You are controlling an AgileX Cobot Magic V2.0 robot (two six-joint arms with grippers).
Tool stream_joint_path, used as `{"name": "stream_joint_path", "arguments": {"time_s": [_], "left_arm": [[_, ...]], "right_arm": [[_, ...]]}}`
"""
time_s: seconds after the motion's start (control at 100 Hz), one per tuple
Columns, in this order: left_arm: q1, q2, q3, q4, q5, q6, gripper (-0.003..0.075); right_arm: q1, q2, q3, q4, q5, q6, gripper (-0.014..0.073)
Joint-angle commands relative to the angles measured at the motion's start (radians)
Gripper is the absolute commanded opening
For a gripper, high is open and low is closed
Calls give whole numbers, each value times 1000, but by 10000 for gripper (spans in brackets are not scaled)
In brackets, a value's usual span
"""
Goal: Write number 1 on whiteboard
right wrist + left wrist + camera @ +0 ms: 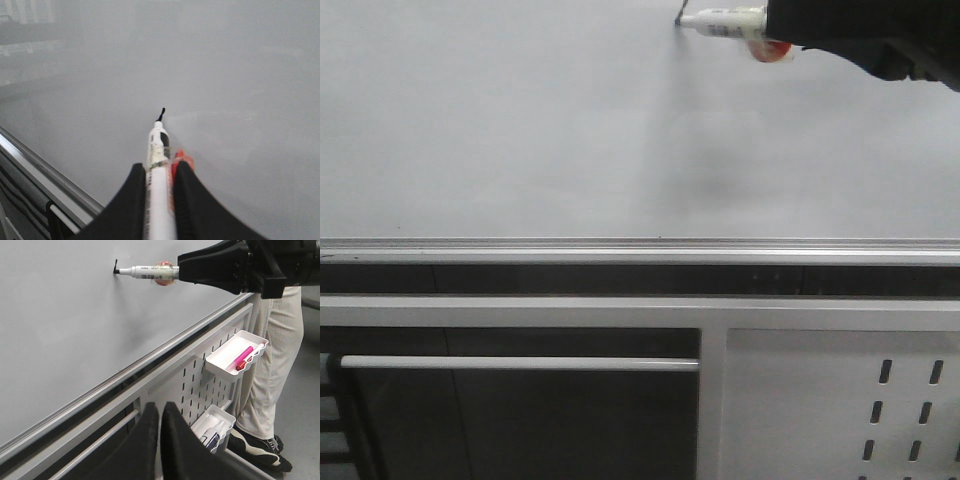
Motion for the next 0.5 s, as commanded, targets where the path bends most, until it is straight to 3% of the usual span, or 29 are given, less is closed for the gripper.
{"name": "stream_joint_path", "arguments": {"time_s": [0.0, 0.49], "left_arm": [[-2, -1, -27, 1, -81, -8, -18], [-2, -1, -27, 1, -82, -8, -18]], "right_arm": [[-7, -3, -35, 16, -69, -14, -50], [-7, 86, -35, 16, -33, -14, -50]]}}
